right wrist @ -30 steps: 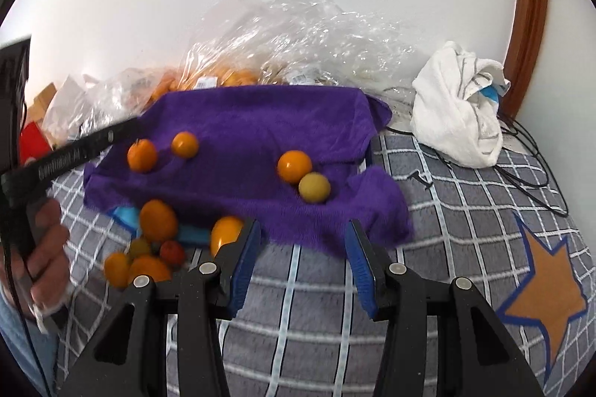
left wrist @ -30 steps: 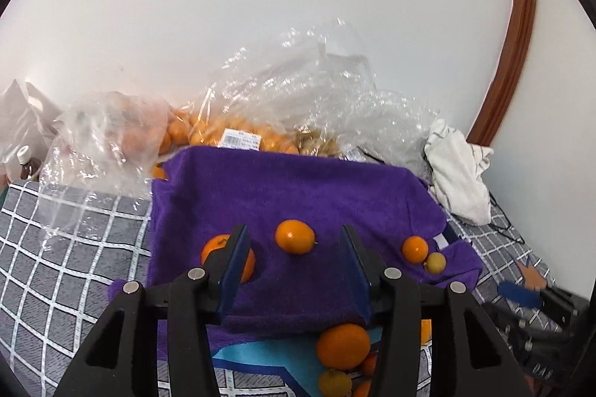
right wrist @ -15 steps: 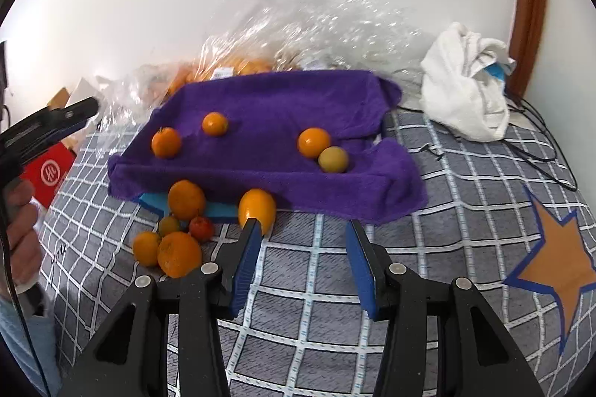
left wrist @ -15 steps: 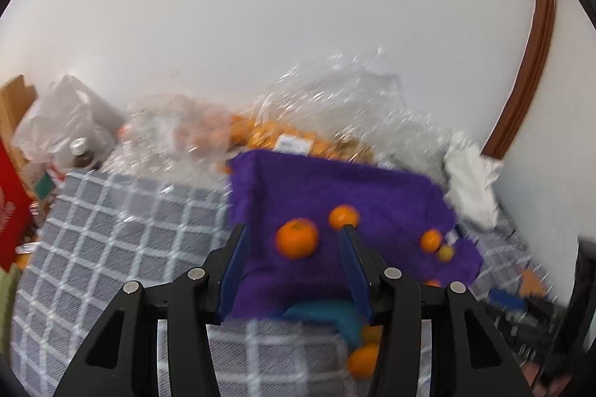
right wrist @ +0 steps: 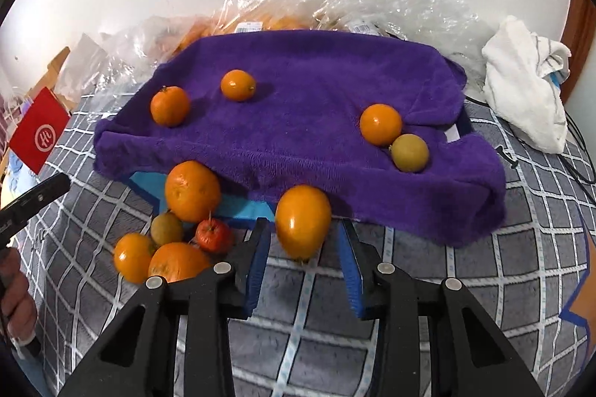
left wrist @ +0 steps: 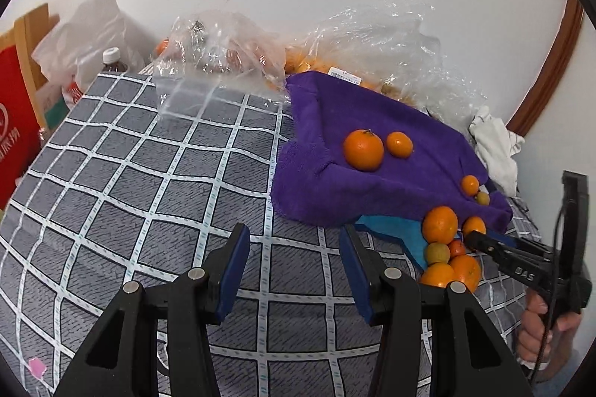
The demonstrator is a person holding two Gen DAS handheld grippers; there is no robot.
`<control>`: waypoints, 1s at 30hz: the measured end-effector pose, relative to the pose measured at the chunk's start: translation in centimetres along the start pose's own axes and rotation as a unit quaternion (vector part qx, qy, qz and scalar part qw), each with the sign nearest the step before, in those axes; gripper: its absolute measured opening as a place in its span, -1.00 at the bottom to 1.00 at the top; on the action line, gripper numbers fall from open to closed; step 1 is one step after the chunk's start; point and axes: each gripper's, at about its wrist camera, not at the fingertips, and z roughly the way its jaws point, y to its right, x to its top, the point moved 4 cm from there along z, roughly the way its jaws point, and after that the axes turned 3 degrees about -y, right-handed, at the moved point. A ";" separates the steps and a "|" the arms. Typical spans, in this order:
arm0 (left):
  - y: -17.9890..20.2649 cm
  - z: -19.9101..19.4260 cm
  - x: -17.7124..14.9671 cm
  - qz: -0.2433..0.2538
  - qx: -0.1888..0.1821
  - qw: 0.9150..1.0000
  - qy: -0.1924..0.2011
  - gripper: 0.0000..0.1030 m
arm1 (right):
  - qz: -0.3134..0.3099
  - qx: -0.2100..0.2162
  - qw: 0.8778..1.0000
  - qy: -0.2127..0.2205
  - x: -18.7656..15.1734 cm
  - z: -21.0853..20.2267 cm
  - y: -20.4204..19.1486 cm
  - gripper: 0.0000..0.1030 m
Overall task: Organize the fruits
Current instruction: 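Grasp the yellow-orange fruit with the right gripper while the left gripper moves toward oranges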
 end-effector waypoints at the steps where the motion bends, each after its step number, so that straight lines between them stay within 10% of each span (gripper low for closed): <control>1: -0.1 -0.1 0.0 -0.003 -0.005 1.000 0.001 -0.09 | 0.001 -0.001 1.000 0.000 0.1 0.2 -0.1 -0.26; 11: 0.2 0.3 -0.6 -0.002 -0.035 0.999 -0.008 -0.09 | 0.011 0.003 1.000 0.013 -0.4 -1.0 0.4 -0.37; 22: 7.1 0.4 -3.7 0.108 -0.101 0.987 -0.070 -0.09 | -0.004 -0.035 0.999 0.022 -5.2 -4.1 2.4 -0.37; 30: 10.4 2.4 -4.7 0.158 -0.059 0.981 -0.097 -0.08 | 0.011 -0.024 0.999 0.033 -6.8 -4.6 3.7 -0.37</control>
